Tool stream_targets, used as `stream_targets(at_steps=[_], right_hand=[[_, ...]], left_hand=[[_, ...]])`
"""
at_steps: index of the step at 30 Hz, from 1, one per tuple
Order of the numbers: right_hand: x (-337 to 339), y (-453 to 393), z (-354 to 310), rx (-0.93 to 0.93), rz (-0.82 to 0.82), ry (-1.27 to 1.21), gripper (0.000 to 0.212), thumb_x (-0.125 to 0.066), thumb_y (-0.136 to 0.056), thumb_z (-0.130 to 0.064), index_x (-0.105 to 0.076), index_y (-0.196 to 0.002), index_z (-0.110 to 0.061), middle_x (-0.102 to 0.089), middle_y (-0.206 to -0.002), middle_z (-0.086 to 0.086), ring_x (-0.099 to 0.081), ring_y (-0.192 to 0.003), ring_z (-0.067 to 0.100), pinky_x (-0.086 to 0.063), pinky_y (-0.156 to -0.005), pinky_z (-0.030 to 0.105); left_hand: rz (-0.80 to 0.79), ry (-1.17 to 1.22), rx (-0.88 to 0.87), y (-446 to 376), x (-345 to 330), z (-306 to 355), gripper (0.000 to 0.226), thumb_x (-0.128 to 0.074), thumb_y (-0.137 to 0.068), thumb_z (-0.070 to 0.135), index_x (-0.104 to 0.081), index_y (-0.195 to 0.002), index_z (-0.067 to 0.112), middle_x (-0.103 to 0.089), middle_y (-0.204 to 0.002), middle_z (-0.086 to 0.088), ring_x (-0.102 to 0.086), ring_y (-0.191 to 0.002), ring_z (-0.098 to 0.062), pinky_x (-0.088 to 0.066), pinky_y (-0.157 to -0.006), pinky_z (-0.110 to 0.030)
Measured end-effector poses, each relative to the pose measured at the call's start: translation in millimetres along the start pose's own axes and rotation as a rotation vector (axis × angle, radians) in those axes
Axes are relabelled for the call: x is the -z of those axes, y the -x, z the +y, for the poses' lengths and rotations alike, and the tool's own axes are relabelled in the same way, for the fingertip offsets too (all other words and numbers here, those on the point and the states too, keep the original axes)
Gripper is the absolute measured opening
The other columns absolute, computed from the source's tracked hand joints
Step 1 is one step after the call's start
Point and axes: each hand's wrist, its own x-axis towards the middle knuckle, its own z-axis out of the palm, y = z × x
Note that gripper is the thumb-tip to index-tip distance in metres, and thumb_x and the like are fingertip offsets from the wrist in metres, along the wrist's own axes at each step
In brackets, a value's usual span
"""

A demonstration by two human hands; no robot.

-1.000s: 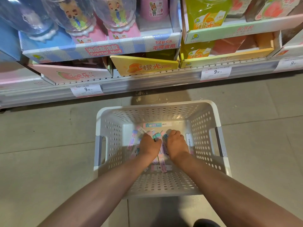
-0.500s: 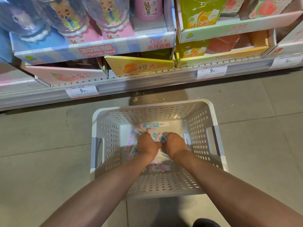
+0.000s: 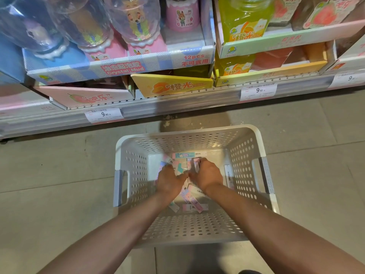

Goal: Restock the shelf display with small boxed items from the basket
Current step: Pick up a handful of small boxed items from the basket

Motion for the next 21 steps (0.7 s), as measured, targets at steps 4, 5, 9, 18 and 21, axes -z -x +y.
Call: stream_targets(at_steps=[4,5,9,18,21], right_hand=[[-9.8,0.2,-6.8,-0.013,0.006,0.107,0.035,-0.069,-0.076,-0.033,-0.059,-0.107,-0.018,-0.068,-0.107,0.005,-0.064,-0.098,0.025,-0.047,-0.074,0.026],[-11.1,0.7,-8.1,-0.001,0.001,0.143,0.028,-0.066,-0.078,-0.031,-0.06,-0.102,-0.018,-0.068,-0.104,0.006,-0.064,-0.095,0.025,-0.048,-0.072,0.027],[-13.1,2.1,-11.0,-0.005,-0.04,0.101,0.019,-0.061,-0.08,-0.031,-0.059,-0.087,-0.013,-0.068,-0.092,0.009,-0.065,-0.088,0.027,-0.05,-0.069,0.029],[36.7,43.4,-30.9,0.034,-0.072,-0.1,0.034,-0.066,-0.077,-0.024,-0.045,-0.051,-0.023,-0.051,-0.054,-0.005,-0.049,-0.052,0.013,-0.032,-0.044,0.02],[67.0,69.6,-48.5,0.063,-0.055,-0.107,0.031,-0.065,-0.077,-0.025,-0.047,-0.054,-0.017,-0.048,-0.053,-0.005,-0.044,-0.048,0.007,-0.03,-0.042,0.02]], left_hand=[[-0.002,0.008,-0.015,-0.1,8.1,-3.6,0.028,-0.059,-0.085,0.021,-0.059,-0.107,0.003,-0.068,-0.102,-0.013,-0.055,-0.078,-0.02,-0.038,-0.065,-0.024],[0.002,0.014,-0.025,1.3,10.2,-2.7,0.027,-0.059,-0.085,0.02,-0.058,-0.106,0.003,-0.067,-0.101,-0.012,-0.053,-0.077,-0.019,-0.037,-0.065,-0.024],[0.005,0.039,-0.113,9.7,19.5,4.7,0.017,-0.057,-0.085,0.015,-0.06,-0.098,0.004,-0.06,-0.088,-0.006,-0.052,-0.077,-0.018,-0.034,-0.063,-0.023],[-0.017,0.168,-0.178,41.8,62.0,27.2,0.015,-0.062,-0.081,0.015,-0.066,-0.092,0.005,-0.066,-0.077,-0.003,-0.062,-0.074,-0.023,-0.042,-0.058,-0.02],[-0.027,0.199,-0.183,67.1,89.8,43.3,0.008,-0.061,-0.081,0.013,-0.063,-0.086,0.007,-0.06,-0.068,0.003,-0.058,-0.063,-0.015,-0.036,-0.047,-0.008]])
